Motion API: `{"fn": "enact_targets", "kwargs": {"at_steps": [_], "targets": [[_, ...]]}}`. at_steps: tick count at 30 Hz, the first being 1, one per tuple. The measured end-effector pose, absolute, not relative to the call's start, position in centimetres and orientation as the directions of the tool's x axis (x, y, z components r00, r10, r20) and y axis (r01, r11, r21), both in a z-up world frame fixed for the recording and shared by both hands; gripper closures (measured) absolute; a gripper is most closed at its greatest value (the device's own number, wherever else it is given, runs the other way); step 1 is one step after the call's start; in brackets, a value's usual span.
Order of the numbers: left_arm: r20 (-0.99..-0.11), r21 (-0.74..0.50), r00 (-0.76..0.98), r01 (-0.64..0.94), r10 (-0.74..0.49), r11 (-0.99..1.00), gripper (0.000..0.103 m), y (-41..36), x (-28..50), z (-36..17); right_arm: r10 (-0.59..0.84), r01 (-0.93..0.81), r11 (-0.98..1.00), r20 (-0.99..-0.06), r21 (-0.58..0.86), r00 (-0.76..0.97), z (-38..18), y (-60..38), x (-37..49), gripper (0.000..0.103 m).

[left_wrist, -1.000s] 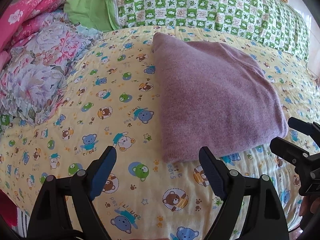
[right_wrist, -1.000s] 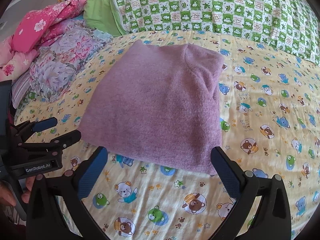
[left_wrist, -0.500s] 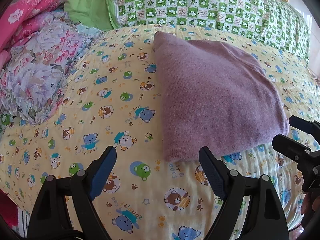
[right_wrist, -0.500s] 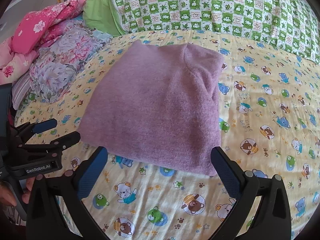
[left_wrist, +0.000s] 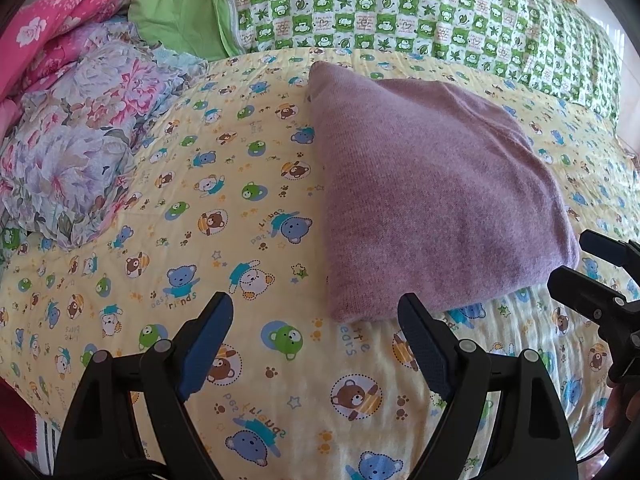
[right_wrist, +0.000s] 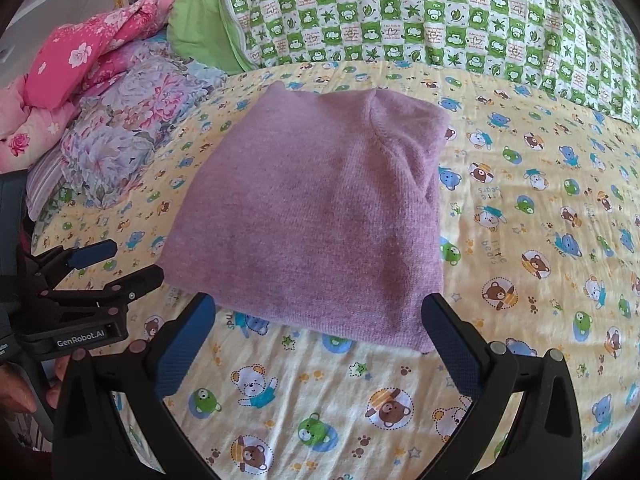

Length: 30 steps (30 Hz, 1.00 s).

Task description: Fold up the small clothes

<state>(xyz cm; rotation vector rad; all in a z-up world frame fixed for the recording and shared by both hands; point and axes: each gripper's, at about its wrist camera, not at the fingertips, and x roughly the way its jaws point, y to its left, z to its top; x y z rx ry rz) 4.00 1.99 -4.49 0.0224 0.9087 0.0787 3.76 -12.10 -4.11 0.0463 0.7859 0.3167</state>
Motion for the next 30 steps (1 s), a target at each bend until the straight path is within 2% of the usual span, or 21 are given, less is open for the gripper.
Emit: {"fn": "enact_targets", "kwargs": {"at_steps": [30], "targets": [[-0.785, 0.059, 0.614, -0.049, 0.077, 0.997, 0.018, 1.98, 4.11, -4.17, 0.305, -0.262, 0.950, -0.676, 0.169, 0.671, -3.25, -11.83, 3.75, 0.000]]}}
